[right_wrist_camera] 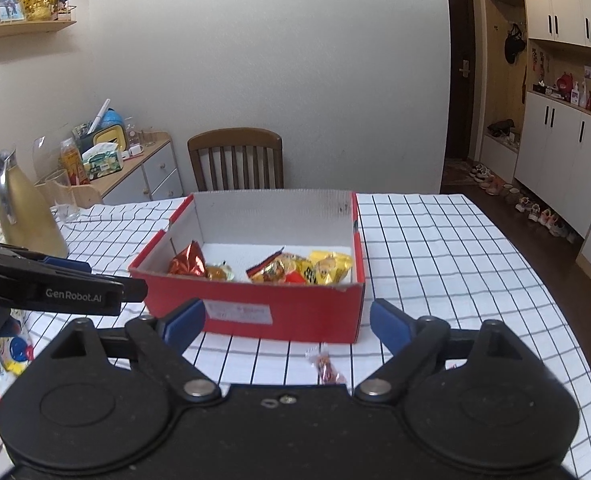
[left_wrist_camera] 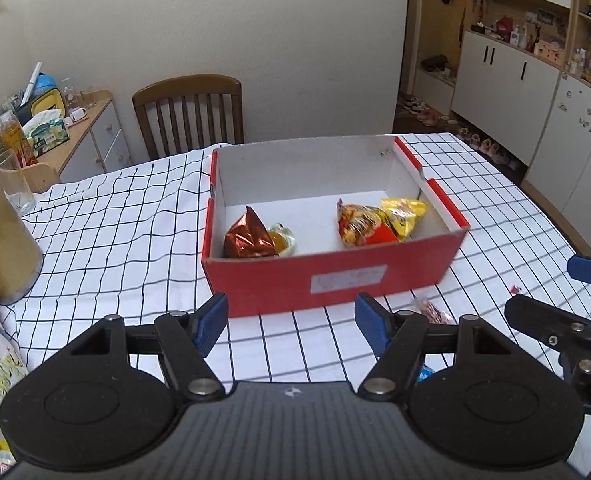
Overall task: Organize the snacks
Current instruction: 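Move both tools back from the box toward the snacks on the table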
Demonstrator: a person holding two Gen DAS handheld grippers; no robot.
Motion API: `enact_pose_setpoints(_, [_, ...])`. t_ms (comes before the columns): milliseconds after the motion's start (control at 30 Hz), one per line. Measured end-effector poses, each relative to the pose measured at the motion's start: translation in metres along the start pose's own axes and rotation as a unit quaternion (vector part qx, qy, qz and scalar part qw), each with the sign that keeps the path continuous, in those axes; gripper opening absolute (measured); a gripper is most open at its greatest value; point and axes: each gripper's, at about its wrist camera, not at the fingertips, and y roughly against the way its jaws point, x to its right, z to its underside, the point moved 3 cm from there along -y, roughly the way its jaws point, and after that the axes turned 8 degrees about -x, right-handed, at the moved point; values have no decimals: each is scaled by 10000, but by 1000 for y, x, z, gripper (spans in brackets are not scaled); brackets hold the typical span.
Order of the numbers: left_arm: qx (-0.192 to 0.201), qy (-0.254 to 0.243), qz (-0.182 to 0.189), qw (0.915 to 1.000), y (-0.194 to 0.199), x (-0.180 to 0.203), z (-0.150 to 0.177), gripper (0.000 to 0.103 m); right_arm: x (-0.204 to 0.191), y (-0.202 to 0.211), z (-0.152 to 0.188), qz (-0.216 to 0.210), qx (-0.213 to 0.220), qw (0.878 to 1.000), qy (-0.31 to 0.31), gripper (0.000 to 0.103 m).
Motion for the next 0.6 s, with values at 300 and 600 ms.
enact_pose_setpoints(300, [44, 90, 204, 9997, 10, 4, 33, 81, 10, 14, 27, -91, -84, 9998, -142, 97])
enact_pose_setpoints(600, [-56, 195, 475, 9987, 0, 8, 64, 81, 22, 15, 57, 75, -188, 9996, -210, 103])
